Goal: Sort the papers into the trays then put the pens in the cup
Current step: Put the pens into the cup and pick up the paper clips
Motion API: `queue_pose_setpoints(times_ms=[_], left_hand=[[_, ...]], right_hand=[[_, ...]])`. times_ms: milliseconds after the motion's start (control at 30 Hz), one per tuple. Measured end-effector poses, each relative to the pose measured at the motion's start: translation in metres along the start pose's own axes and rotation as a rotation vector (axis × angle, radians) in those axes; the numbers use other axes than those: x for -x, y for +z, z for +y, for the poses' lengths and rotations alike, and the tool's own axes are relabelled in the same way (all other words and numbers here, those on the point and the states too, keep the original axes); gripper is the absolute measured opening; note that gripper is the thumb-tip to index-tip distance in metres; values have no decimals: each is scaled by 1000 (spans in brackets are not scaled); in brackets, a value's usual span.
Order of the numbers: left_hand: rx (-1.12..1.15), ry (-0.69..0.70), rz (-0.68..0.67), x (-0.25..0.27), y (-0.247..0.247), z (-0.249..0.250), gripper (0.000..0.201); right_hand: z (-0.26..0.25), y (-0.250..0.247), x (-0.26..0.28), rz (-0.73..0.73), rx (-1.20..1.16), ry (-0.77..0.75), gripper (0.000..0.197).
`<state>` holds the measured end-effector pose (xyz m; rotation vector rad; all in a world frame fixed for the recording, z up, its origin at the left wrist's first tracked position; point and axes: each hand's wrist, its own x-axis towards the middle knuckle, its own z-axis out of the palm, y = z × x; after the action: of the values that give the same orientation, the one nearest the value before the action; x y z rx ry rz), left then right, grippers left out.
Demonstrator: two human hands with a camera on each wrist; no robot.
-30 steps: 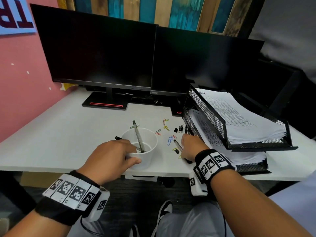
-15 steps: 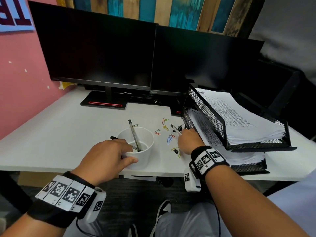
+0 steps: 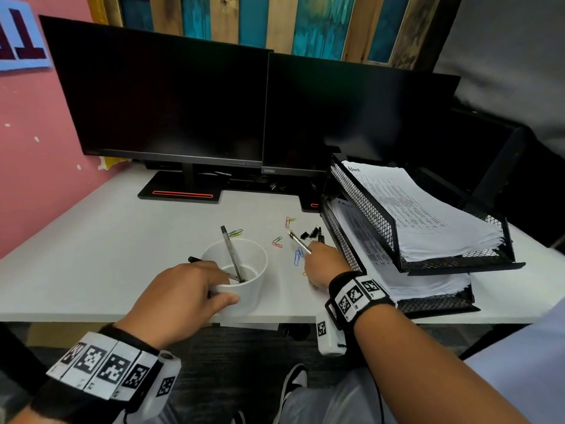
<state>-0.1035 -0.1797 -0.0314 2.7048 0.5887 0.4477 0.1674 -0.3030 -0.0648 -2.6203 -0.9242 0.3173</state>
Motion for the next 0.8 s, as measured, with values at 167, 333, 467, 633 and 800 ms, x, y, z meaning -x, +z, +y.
queue_pose_setpoints(times_ms=[167,333,467,633,800], left_hand=[[4,-4,-13,0,-3,3,17],[-6,-4,-14,-1,-5,7,18],[-9,-9,-18,0,-7,7,19],[-20,-14,-25,1,-7,4,21],[-13,-3,-16,1,-5,4,21]], right_hand=[[8,-10,-2,194,-93,-4,15],[10,-15,-3,123,32,70,24],[9,-13,-9,41,66,141,33],[8,-16,-13,6,14,184,45],[11,-17,-17,-31,-46,191,44]])
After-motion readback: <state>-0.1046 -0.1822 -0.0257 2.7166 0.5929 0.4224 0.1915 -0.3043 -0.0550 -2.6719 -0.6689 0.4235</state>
